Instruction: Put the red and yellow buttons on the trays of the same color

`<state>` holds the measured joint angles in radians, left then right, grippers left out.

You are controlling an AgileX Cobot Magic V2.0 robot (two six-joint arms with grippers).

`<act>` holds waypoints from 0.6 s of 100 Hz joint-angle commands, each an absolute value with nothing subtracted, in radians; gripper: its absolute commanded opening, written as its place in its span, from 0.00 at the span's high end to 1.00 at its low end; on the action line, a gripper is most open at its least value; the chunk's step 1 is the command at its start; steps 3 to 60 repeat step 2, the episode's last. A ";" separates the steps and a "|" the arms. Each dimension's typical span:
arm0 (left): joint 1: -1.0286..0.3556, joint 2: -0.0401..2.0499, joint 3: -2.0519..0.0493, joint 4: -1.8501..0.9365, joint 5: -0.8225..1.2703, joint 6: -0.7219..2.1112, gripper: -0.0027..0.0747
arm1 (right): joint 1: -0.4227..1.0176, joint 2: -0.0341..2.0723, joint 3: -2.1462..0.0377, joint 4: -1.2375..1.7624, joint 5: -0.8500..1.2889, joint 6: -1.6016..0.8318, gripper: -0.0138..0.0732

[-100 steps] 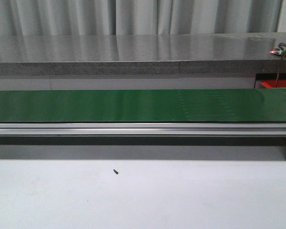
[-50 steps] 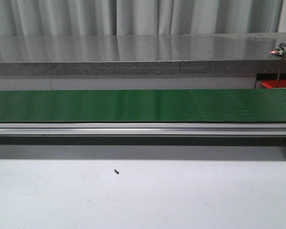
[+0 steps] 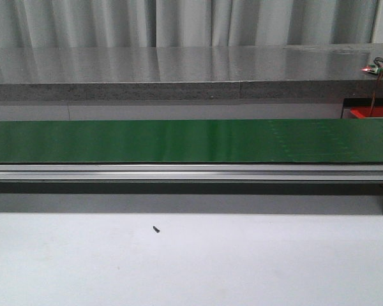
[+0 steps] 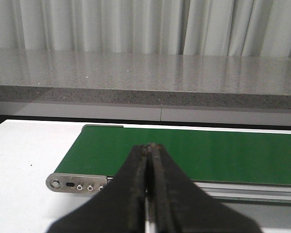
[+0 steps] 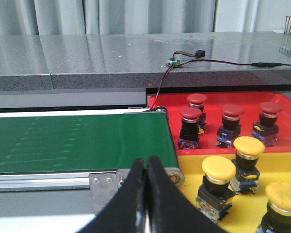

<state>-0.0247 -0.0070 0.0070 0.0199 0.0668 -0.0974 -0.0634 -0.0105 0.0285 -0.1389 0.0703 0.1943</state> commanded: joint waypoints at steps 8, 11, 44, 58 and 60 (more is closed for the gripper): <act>-0.023 -0.038 0.047 0.012 -0.017 -0.108 0.99 | -0.063 -0.028 0.011 -0.143 -0.011 0.195 0.92; -0.023 -0.038 0.047 0.012 -0.017 -0.108 0.99 | -0.063 -0.028 0.011 -0.143 -0.011 0.195 0.92; -0.023 -0.038 0.047 0.012 -0.017 -0.108 0.99 | -0.063 -0.028 0.011 -0.143 -0.011 0.195 0.92; -0.023 -0.038 0.047 0.012 -0.017 -0.108 0.99 | -0.063 -0.028 0.011 -0.143 -0.011 0.195 0.92; -0.023 -0.038 0.047 0.012 -0.017 -0.108 0.99 | -0.063 -0.028 0.011 -0.143 -0.011 0.195 0.92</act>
